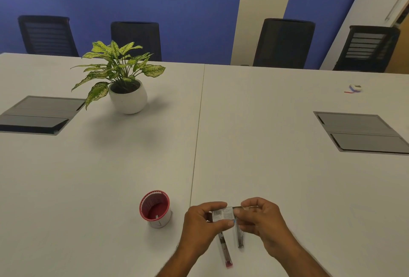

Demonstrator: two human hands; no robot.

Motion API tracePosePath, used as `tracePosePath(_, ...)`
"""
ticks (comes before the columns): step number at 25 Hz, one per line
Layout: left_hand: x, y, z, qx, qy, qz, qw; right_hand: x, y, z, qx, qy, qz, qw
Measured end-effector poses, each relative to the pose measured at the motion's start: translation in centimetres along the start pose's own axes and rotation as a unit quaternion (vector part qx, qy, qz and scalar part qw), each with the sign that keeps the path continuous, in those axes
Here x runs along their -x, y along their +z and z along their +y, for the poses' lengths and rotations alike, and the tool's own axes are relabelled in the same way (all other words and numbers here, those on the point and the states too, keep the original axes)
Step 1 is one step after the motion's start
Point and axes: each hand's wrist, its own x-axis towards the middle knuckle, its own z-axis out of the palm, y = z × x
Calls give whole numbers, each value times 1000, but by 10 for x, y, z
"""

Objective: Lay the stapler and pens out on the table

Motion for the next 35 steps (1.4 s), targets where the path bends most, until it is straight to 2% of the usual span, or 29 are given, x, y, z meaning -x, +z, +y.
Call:
tracePosePath(6, 1, 0, -2, -6, -5, -1, 1000, 0, -1, -4, 27, 21, 1, 999)
tracePosePath(10, 2, 0, -1, -2, -2, 7, 1000, 3, 1, -3, 66, -26, 38, 997)
tracePosePath(13, 5, 4, 0, 2, 2, 23, 1000, 5, 4, -1, 196, -103, 103, 970)
tracePosePath(16, 8, 7, 0, 11, 10, 39, 999, 5, 7, -4, 309, -137, 123, 933)
tracePosePath(22, 7, 10, -3, 9, 7, 55, 998, 1, 12, -4, 387, -154, 110, 902)
tracePosePath(26, 6, 11, -2, -1, 6, 54, 999, -6, 13, -3, 368, -140, 118, 912)
tracePosePath(35, -3, 9, -9, -18, -3, 33, 999, -18, -3, 6, 114, -68, 73, 988)
